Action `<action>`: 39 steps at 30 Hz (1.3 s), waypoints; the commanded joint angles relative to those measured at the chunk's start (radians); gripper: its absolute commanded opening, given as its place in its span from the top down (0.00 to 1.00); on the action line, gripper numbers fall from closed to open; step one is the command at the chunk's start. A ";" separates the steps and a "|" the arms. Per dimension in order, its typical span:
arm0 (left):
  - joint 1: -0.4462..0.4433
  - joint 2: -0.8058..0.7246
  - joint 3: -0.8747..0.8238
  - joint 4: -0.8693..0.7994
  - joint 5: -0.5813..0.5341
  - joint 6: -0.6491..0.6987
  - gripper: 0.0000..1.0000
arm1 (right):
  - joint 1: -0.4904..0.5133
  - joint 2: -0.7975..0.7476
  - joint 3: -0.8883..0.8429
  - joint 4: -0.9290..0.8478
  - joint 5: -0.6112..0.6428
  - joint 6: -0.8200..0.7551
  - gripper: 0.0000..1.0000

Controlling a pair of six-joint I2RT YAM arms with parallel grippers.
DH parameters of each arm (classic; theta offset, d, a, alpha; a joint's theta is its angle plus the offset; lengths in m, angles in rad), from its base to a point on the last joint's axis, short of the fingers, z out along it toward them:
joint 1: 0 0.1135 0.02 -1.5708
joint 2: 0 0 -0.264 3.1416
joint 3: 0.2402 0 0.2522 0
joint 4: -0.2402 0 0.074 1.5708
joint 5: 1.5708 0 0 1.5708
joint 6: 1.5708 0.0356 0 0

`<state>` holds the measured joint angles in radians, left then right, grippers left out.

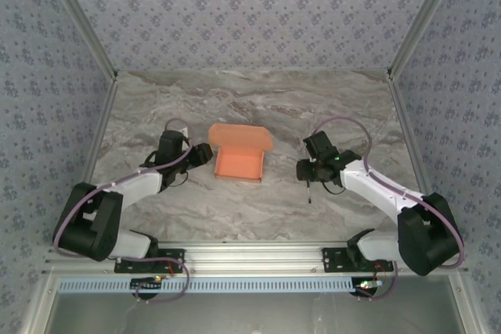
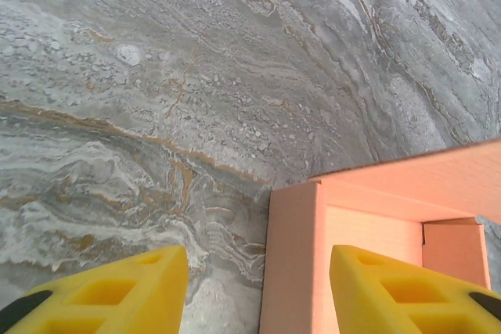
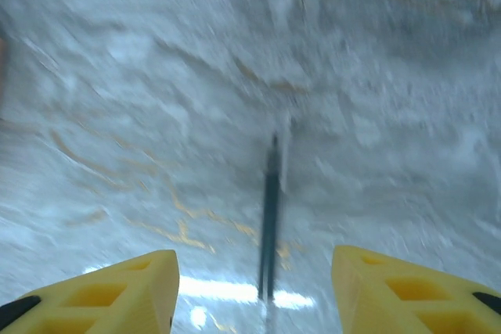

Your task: Fold the paper box

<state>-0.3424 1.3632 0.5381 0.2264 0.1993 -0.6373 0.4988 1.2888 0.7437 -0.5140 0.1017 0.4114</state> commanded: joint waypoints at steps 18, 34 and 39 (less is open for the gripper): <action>-0.024 -0.173 -0.038 -0.106 -0.047 0.033 0.48 | 0.029 0.338 0.152 -0.107 0.014 -0.057 0.73; -0.018 -0.244 -0.066 -0.149 -0.087 0.044 0.48 | 0.165 0.050 0.102 -0.062 0.080 -0.168 0.90; 0.004 -0.276 -0.091 -0.154 -0.090 0.032 0.47 | 0.299 -0.050 0.137 0.044 -0.038 -0.308 0.90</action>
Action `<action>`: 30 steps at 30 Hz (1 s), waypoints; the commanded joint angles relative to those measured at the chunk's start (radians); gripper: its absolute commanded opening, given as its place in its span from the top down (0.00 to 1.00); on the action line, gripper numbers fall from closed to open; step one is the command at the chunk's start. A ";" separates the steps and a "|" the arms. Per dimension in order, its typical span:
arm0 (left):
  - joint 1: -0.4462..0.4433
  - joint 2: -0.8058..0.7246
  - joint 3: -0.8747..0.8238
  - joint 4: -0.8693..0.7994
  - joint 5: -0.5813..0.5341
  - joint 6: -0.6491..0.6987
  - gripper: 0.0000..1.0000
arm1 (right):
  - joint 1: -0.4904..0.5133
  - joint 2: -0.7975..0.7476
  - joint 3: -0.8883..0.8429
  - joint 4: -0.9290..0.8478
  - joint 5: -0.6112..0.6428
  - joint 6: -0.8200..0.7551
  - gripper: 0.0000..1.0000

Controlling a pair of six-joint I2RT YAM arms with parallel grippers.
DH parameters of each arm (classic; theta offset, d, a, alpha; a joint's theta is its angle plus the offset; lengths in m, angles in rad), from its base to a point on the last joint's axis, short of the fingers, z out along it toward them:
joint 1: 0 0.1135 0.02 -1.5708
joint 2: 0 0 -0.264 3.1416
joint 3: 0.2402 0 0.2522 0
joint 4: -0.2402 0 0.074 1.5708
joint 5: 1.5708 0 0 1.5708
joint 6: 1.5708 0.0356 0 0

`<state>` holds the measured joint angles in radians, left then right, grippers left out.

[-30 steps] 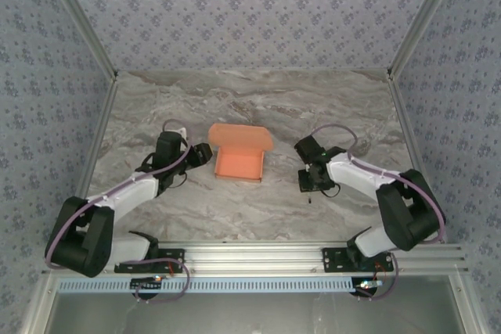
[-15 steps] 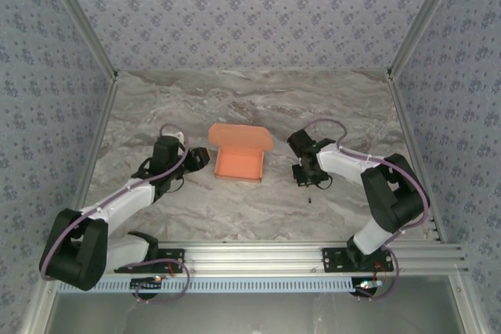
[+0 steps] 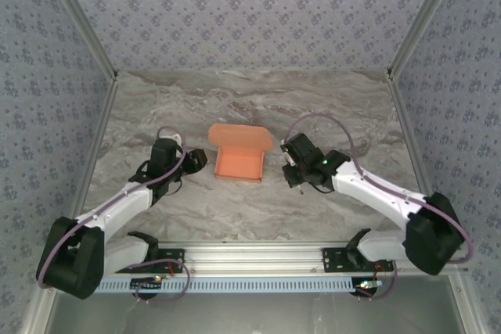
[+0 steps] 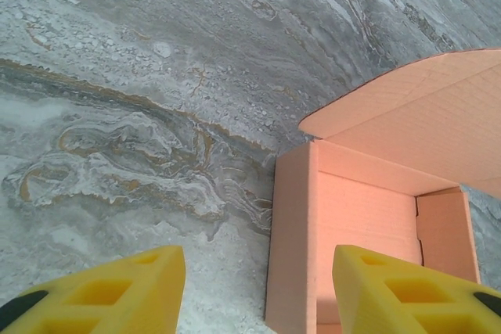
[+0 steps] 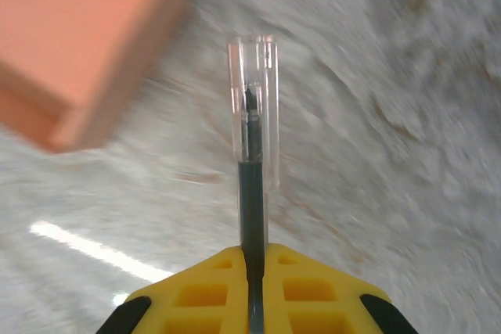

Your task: Fold the paper box

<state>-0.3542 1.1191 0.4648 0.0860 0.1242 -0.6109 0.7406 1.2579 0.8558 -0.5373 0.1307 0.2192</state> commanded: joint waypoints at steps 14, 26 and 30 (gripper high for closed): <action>0.090 -0.152 -0.077 -0.067 -0.018 -0.006 0.44 | 0.157 0.514 0.509 0.122 -0.129 -0.467 0.90; 0.104 -0.203 -0.079 -0.099 -0.030 0.015 0.43 | 0.152 0.690 0.570 0.093 -0.095 -0.486 0.90; 0.104 -0.204 -0.080 -0.101 -0.028 0.014 0.43 | 0.152 0.715 0.578 0.079 -0.077 -0.492 0.88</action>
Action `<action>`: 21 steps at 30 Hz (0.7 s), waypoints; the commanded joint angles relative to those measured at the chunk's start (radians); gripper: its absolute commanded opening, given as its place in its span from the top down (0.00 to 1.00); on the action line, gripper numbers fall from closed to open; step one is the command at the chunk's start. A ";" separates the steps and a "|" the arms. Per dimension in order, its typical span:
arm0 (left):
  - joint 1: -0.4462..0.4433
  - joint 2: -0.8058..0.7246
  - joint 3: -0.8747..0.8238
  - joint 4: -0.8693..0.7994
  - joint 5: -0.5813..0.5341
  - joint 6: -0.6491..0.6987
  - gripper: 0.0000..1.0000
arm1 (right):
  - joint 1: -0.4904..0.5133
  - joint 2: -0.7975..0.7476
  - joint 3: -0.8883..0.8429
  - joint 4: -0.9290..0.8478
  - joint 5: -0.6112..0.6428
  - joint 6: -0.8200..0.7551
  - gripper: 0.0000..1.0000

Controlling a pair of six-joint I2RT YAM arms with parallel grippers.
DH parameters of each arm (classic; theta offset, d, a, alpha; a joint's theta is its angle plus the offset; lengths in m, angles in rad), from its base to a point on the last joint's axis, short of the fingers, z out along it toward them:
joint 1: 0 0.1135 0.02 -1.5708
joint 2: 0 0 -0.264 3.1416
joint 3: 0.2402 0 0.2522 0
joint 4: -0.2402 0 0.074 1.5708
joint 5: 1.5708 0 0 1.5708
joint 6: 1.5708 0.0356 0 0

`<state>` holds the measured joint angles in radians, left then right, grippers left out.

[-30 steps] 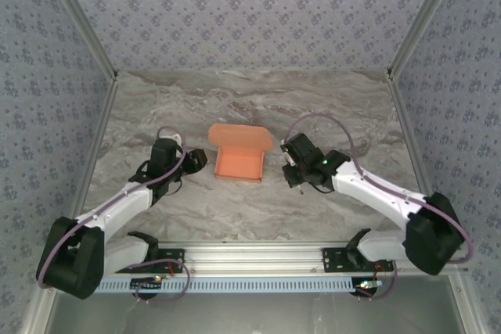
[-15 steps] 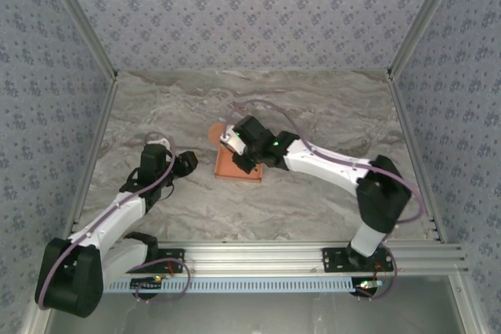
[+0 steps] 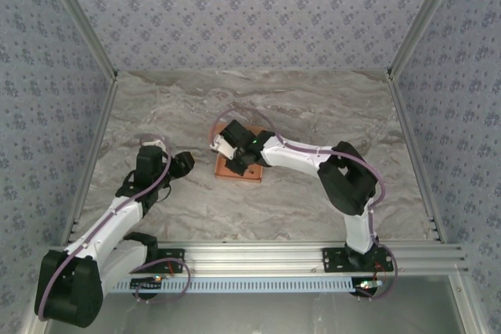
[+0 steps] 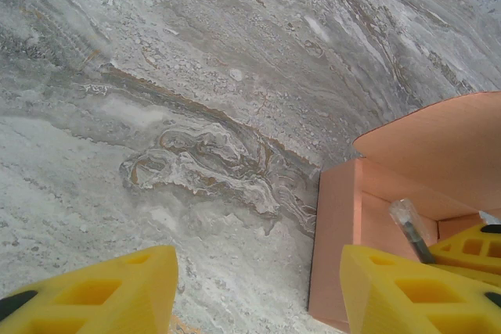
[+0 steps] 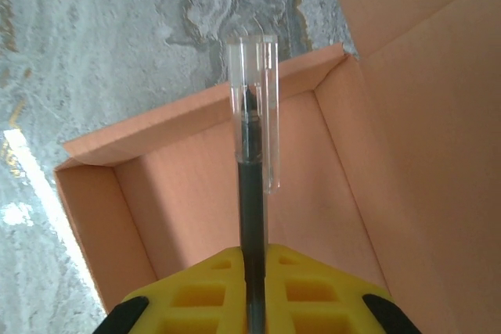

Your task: Fold the paper box

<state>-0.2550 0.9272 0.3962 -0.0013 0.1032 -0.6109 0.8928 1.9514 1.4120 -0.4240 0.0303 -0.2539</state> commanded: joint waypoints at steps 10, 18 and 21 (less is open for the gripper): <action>0.005 -0.020 -0.006 -0.013 -0.002 0.015 0.43 | 0.000 -0.009 -0.008 -0.046 0.048 -0.022 0.80; 0.005 -0.022 0.009 -0.005 0.021 0.047 0.42 | -0.001 -0.095 -0.067 -0.008 0.062 0.005 0.68; 0.004 -0.024 0.008 0.036 0.038 0.061 0.42 | -0.001 -0.212 -0.149 0.059 0.020 0.045 0.67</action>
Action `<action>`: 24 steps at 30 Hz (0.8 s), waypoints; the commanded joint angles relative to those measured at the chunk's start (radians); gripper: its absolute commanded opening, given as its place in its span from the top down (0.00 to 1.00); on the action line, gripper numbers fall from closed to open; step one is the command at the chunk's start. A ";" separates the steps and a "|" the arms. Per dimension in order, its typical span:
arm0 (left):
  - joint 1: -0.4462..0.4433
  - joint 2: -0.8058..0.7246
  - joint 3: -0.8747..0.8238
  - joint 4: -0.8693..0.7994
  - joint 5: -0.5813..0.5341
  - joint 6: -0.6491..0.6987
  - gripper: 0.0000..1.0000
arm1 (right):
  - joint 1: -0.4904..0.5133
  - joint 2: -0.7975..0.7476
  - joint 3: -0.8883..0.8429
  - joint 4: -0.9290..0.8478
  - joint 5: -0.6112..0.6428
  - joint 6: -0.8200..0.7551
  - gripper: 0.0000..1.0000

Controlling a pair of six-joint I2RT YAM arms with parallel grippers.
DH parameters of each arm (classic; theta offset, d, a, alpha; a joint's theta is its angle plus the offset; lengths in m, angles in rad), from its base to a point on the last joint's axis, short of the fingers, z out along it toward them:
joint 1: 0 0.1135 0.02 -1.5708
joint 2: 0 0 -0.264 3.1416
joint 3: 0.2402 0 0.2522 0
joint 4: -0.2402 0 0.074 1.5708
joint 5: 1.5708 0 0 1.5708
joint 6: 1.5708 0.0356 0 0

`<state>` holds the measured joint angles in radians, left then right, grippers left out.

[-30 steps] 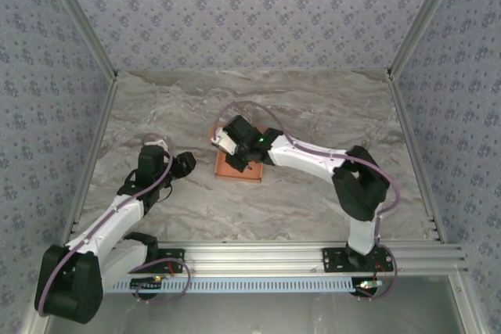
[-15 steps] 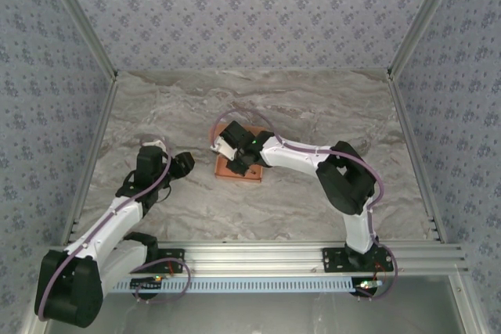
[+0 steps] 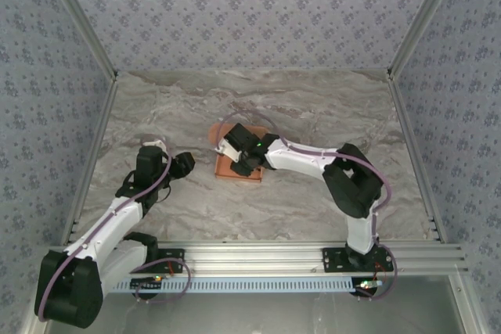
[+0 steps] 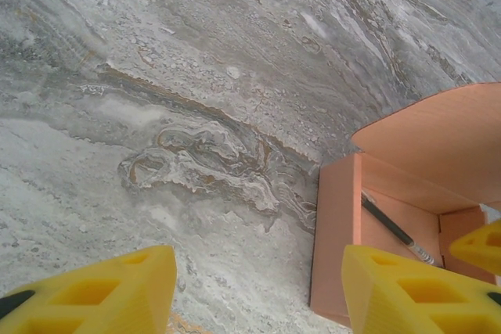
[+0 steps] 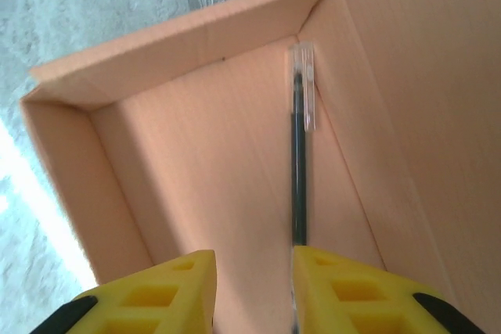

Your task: Fold the paper box

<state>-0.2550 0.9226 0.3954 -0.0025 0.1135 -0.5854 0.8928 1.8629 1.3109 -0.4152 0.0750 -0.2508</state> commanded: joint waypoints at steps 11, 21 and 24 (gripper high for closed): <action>-0.006 0.084 0.017 0.340 0.120 0.258 0.39 | -0.141 -0.647 -0.413 0.213 -0.044 0.197 0.52; -0.034 0.256 0.092 0.399 0.239 0.490 0.41 | -0.335 -0.636 -0.501 0.355 -0.229 0.190 0.46; -0.051 0.337 0.164 0.321 0.235 0.527 0.40 | -0.336 -0.569 -0.486 0.395 -0.246 0.167 0.45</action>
<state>-0.2924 1.2125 0.4801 0.3397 0.3153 -0.1429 0.5575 1.2503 0.8139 -0.0898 -0.1131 -0.0593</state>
